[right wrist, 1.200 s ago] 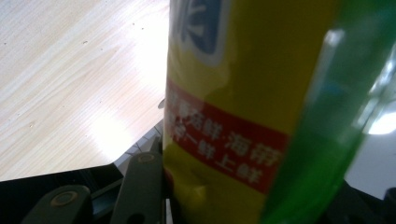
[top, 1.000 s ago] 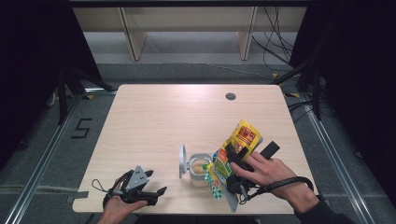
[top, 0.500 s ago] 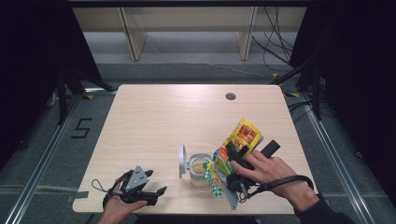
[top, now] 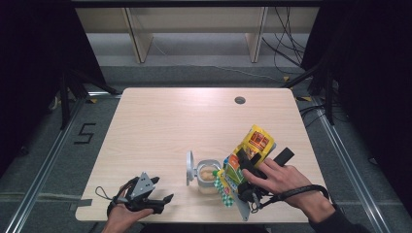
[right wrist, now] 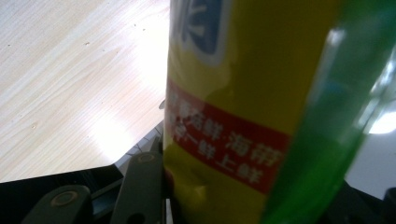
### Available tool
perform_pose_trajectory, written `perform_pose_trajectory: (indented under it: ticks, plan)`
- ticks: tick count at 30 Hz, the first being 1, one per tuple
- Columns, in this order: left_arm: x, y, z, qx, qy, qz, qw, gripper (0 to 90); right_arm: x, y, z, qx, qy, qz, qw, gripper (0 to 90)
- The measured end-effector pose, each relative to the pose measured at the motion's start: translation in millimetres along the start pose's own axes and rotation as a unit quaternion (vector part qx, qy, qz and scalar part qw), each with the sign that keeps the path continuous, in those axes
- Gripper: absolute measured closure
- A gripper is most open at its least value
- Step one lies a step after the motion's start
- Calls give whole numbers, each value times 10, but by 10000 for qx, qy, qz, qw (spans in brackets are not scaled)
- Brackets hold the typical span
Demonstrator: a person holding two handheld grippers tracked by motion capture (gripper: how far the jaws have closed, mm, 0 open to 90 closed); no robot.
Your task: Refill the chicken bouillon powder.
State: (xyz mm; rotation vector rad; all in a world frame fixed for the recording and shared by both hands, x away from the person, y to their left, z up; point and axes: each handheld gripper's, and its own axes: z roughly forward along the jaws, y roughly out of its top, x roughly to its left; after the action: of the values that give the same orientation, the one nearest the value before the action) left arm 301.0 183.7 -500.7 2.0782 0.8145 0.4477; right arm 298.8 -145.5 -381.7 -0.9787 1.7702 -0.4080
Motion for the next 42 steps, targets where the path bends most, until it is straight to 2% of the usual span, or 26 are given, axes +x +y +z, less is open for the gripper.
perform_pose_trajectory:
  ticks: [2, 3, 4, 5, 6, 7, 12, 13, 14, 15, 16, 17, 18, 21, 25, 26, 28, 29, 30, 32, 33, 34, 35, 36, 40, 42]
  plan:
    - [-14, -6, 2, 6, 5, -135, 9999, 222, -8, 5, -1, -2, -15, -13, 10000, 617]
    - [-10, -4, 1, 4, 2, -91, 10000, 222, -13, 7, 0, -2, -8, -12, 10000, 616]
    - [1, 0, -1, 4, 1, 12, 10000, 222, 5, 19, -8, 47, 23, 187, 9998, 616]
    - [1, 0, -2, 8, 0, 13, 10000, 222, -17, 15, 5, 4, -9, 11, 10000, 616]
    - [1, 1, -2, 3, -1, 10, 10000, 222, -20, 20, 6, 4, -1, 24, 10000, 616]
    - [-14, -5, 1, -1, 0, -131, 9999, 222, -28, 25, 11, -18, -10, 2, 10000, 616]
    - [-12, -5, 0, -2, -1, -109, 9999, 222, -51, 44, 23, -40, -29, 8, 10000, 616]
    - [-16, -6, 1, 2, -1, -140, 9999, 222, -40, 55, 17, -11, 0, 174, 9998, 617]
    - [-11, -4, 0, 5, -3, -92, 10000, 222, -64, 47, 29, -58, -27, -12, 10000, 616]
    - [3, 0, -2, 8, -3, 18, 10000, 222, -69, 47, 32, -58, -28, -12, 10000, 616]
    - [1, 0, -1, 4, -3, 3, 10000, 222, -78, 45, 38, -56, -39, -25, 10000, 616]
    - [-15, -7, 2, 5, 2, -147, 9999, 222, -69, 50, 33, -16, -22, 100, 9999, 616]
    - [-15, -7, 1, 2, 0, -144, 9999, 222, -89, 42, 47, -49, -41, -23, 10000, 616]
    - [-8, -3, -2, 37, -39, -138, 9999, 222, -73, 48, 58, -19, -1, 166, 9999, 617]
    - [-15, -7, 2, 0, -3, -144, 9999, 222, -66, 40, 70, -12, 33, 128, 9999, 617]
    - [-11, -5, 1, 1, -7, -102, 9999, 222, -80, 23, 80, -45, 13, -48, 10000, 617]
    - [2, 0, -1, 0, -8, 7, 10000, 222, -61, 13, 80, -6, -6, -18, 10000, 617]
    - [-14, -7, 2, -1, -4, -150, 9999, 222, -59, 2, 88, -46, 33, -26, 10000, 616]
    - [-13, -7, 2, -4, -5, -150, 9999, 222, -35, 6, 74, 28, 78, 166, 9998, 617]
    - [-13, -8, 4, 0, 0, -149, 9999, 222, -17, -6, 72, 64, 95, 190, 9998, 617]
    - [-13, -8, 3, 4, 1, -147, 9999, 222, -23, -17, 71, 55, 89, 77, 9999, 617]
    - [-20, -8, 6, -22, -15, -175, 9998, 222, -5, -16, 66, 49, 101, 200, 9997, 616]
    - [-19, -6, 5, -22, -13, -160, 9999, 222, -20, -27, 70, 0, 68, 22, 10000, 617]
    - [-20, -6, 6, -25, -14, -174, 9998, 222, -23, -25, 61, 3, 64, -6, 10000, 617]
    - [-13, -7, 2, 8, 8, -140, 9999, 222, -11, -2, 26, 11, 72, 67, 10000, 617]
    - [-13, -7, 2, -3, 4, -149, 9999, 222, -21, 7, 24, -44, 39, -6, 10000, 617]
